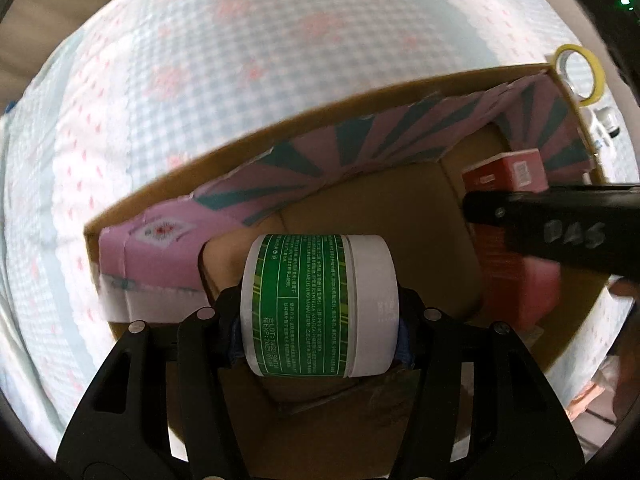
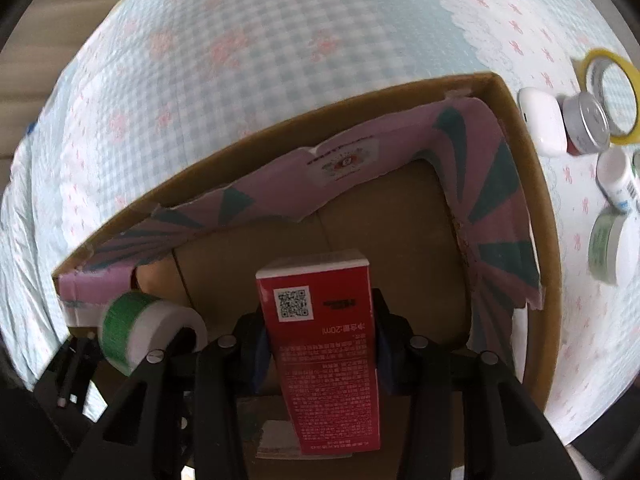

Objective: Organize rigid objects
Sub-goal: 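Lower and release the green jar and red box into the box with both grippers, then move both grippers back toward the remaining items, then grasp the white round jar with the left gripper while the right grasps the black-and-white jar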

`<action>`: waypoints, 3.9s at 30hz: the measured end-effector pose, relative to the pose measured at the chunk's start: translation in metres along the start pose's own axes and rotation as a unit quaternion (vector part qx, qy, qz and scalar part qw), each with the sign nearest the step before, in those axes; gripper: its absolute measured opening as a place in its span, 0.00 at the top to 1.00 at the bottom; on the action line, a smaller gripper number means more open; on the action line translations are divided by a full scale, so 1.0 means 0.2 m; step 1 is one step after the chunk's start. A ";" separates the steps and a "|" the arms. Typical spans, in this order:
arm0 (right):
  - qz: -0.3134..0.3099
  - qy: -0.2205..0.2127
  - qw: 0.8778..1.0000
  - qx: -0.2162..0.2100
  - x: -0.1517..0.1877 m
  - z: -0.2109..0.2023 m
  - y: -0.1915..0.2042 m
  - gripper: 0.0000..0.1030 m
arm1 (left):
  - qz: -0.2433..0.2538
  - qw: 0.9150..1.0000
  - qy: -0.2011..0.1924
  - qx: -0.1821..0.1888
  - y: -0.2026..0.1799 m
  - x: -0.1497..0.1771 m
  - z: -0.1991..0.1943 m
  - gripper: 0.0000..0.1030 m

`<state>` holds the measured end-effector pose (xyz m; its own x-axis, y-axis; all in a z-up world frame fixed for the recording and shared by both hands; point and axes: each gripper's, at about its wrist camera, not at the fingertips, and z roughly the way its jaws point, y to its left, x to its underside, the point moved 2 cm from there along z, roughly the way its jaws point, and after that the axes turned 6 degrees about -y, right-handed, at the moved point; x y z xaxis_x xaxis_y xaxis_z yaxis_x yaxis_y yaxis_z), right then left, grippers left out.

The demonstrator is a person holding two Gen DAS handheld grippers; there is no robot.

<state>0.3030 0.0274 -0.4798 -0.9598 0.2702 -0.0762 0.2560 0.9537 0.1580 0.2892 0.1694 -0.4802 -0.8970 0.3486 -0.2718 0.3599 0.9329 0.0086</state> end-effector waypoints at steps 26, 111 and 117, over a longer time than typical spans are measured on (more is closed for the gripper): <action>-0.035 -0.059 0.997 -0.031 0.14 -0.35 0.06 0.00 | -0.014 0.998 -0.066 0.000 -0.02 0.04 -0.46 0.00; -0.176 -0.321 0.930 0.013 -0.19 -0.17 -1.96 0.44 | 0.036 0.969 -0.243 0.034 -2.01 -0.18 0.38 0.34; -0.173 -0.322 0.931 0.016 -0.20 -0.17 -1.96 0.47 | 0.039 0.970 -0.237 0.030 -2.01 -0.20 0.37 0.34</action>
<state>0.2360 -0.3619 -0.5052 -0.7204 -0.0408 -0.6924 -0.0433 0.9990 -0.0138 0.1988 -0.2269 -0.5431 -0.6527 0.3229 -0.6854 0.4486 0.8937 -0.0061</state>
